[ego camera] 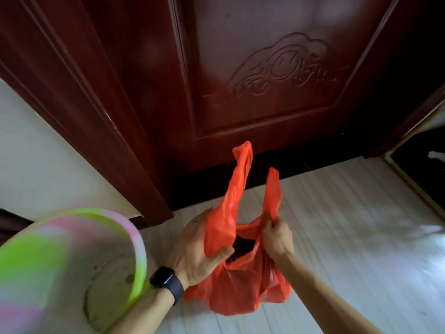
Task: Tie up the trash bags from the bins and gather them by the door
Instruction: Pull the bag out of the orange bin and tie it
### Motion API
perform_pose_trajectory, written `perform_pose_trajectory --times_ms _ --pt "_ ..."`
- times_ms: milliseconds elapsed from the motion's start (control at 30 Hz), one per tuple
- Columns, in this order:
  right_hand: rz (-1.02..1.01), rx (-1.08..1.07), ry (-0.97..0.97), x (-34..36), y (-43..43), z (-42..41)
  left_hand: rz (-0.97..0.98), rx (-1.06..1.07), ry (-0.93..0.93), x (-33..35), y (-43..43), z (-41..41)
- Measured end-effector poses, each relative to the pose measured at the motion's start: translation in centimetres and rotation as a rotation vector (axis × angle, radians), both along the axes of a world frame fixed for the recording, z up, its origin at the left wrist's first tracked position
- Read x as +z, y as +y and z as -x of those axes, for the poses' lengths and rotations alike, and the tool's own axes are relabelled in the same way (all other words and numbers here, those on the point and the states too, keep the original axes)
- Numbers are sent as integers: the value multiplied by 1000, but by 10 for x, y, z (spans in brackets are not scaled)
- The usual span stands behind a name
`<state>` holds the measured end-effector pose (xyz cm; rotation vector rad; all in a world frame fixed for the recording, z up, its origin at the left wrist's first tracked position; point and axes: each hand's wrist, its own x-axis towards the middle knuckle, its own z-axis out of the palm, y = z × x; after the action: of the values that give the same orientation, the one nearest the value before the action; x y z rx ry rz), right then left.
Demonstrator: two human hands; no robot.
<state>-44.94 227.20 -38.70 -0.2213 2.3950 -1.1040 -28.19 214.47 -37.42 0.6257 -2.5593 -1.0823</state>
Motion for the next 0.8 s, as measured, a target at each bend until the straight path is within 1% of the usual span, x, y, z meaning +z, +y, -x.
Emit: perform_pose_trajectory --times_ms 67,100,133,200,233,300,367,400,433,467,533,600,667,700,767,800 --pt "-46 8 -80 -9 -5 5 118 -21 -44 -10 6 12" --pt "-63 22 -136 -10 -5 7 115 12 -36 -12 10 19" --pt "-64 37 -196 -14 -4 9 76 99 -13 -10 16 28" --pt "-73 64 -306 -16 -2 11 -64 353 56 -10 23 43" --pt "-79 56 -354 -19 0 11 -124 441 74 -10 26 48" --pt "-46 4 -447 -34 8 13 -265 514 89 -10 30 54" --pt "51 -72 -577 -59 16 16 -514 639 119 -10 35 61" --pt "104 -118 -618 -52 15 12 -648 697 133 -11 39 63" --pt "153 -187 -622 -39 13 7 -766 728 118 -15 41 63" --pt "183 -250 -596 -32 11 3 -836 729 82 -21 42 64" --pt "267 -375 -541 -24 7 -3 -877 703 1 -29 38 65" --pt "419 -465 -547 -21 1 -7 -895 734 -47 -30 37 64" --pt "551 -575 -585 -18 -4 -5 -968 787 -27 -29 33 62" --pt "592 -620 -601 -17 -7 -1 -1045 810 5 -37 31 61" --pt "599 -689 -590 -14 -10 5 -1207 868 60 -55 15 68" --pt "582 -702 -575 -13 -12 5 -1338 885 79 -63 6 76"
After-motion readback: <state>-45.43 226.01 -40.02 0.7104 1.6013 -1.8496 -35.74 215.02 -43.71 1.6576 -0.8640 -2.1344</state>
